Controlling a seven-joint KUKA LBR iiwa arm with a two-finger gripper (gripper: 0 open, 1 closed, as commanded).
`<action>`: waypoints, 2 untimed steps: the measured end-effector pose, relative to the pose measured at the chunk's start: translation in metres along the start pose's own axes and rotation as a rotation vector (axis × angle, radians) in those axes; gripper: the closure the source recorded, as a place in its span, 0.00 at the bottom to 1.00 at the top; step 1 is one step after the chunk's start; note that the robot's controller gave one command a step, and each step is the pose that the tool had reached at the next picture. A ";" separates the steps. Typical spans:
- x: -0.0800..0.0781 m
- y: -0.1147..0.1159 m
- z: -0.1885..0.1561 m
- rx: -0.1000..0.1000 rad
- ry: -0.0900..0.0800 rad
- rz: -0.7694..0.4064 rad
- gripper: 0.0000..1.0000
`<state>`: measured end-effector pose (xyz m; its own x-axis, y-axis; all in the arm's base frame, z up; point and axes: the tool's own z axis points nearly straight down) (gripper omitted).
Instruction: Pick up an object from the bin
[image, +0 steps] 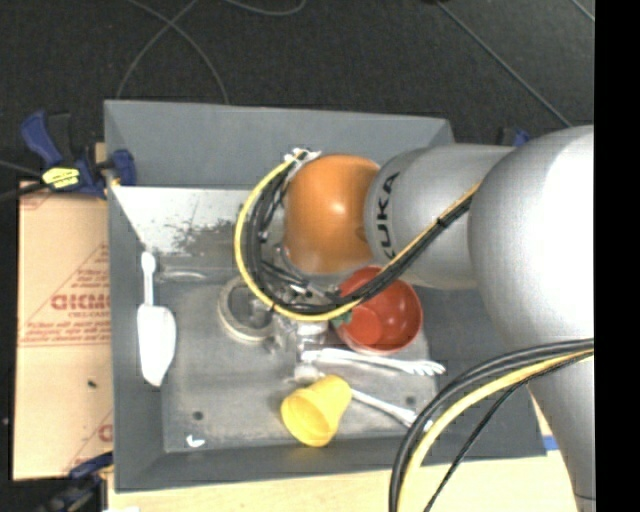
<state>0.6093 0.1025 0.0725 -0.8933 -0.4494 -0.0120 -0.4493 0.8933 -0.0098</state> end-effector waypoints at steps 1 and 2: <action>0.000 0.000 0.000 -0.001 0.000 0.001 1.00; 0.000 0.000 -0.014 -0.001 -0.001 0.004 1.00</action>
Offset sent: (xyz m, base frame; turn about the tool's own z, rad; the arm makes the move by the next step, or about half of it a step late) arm -0.0001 0.0002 0.0217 0.0006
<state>0.6091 0.1025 0.0860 -0.8951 -0.4456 -0.0133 -0.4456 0.8952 -0.0087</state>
